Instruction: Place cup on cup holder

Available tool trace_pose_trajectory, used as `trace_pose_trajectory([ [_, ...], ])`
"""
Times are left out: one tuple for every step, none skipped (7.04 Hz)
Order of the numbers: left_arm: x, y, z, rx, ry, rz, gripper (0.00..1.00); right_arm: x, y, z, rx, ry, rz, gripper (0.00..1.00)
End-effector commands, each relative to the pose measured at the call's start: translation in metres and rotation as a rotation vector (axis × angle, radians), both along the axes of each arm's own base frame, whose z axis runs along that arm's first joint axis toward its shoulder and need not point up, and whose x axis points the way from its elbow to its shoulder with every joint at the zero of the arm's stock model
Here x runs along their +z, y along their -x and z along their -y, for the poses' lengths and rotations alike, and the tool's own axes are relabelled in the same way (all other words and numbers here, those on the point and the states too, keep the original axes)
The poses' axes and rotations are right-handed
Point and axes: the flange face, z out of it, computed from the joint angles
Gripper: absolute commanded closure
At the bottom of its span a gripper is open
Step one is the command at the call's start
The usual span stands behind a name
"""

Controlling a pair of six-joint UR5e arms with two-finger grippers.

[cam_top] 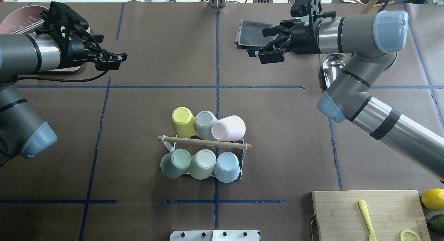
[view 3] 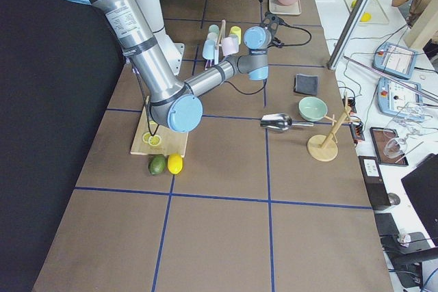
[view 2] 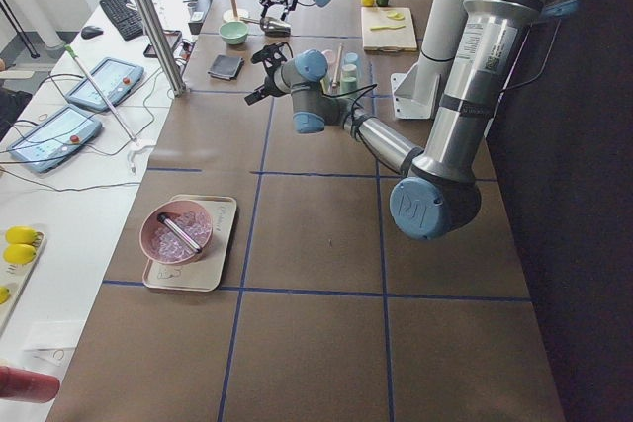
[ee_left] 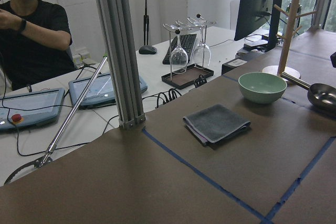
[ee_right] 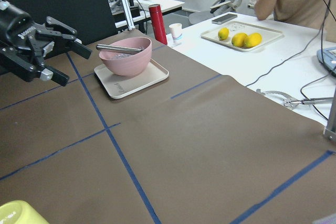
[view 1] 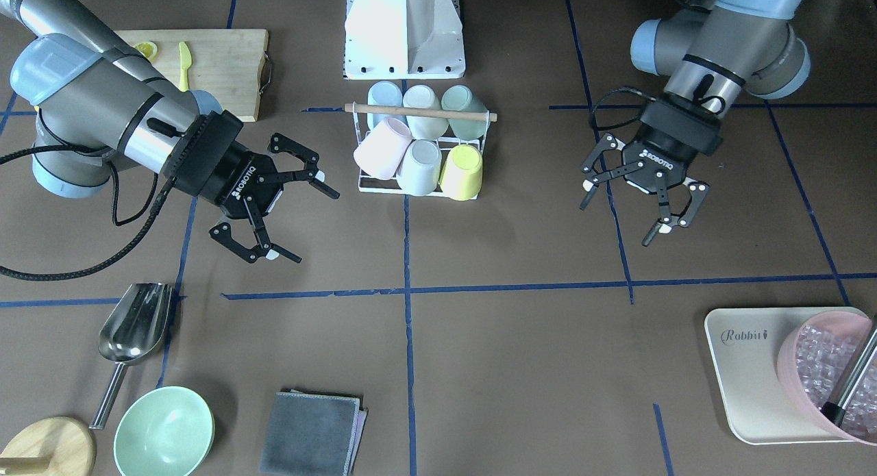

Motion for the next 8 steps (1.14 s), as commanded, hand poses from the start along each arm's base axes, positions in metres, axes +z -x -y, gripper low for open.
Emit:
trace_pose_trajectory([
  [0.029,0.02,0.017,0.061,0.223,0.107,0.0,0.001,-0.004,0.021,0.02,0.165,-0.137,0.0],
  [0.039,0.039,0.029,0.034,0.304,0.144,0.0,0.005,-0.008,0.028,0.027,0.237,-0.196,0.0],
  [0.056,0.055,0.028,0.064,0.42,0.172,0.0,0.015,-0.015,0.038,0.011,0.322,-0.261,0.0],
  [0.073,0.079,0.024,0.101,0.435,0.251,0.0,0.027,-0.021,0.047,-0.004,0.415,-0.327,0.0],
  [0.101,0.127,0.02,0.119,0.451,0.361,0.0,0.039,-0.019,0.051,-0.012,0.477,-0.402,0.0],
  [0.149,0.156,-0.004,0.153,0.483,0.431,0.0,0.054,-0.02,0.055,-0.052,0.453,-0.524,0.0],
  [0.178,0.176,-0.017,0.18,0.56,0.381,0.0,0.058,-0.029,0.055,-0.11,0.48,-0.58,0.0],
  [0.211,0.218,-0.008,0.154,0.663,0.301,0.0,0.068,-0.041,0.059,-0.163,0.569,-0.597,0.0],
])
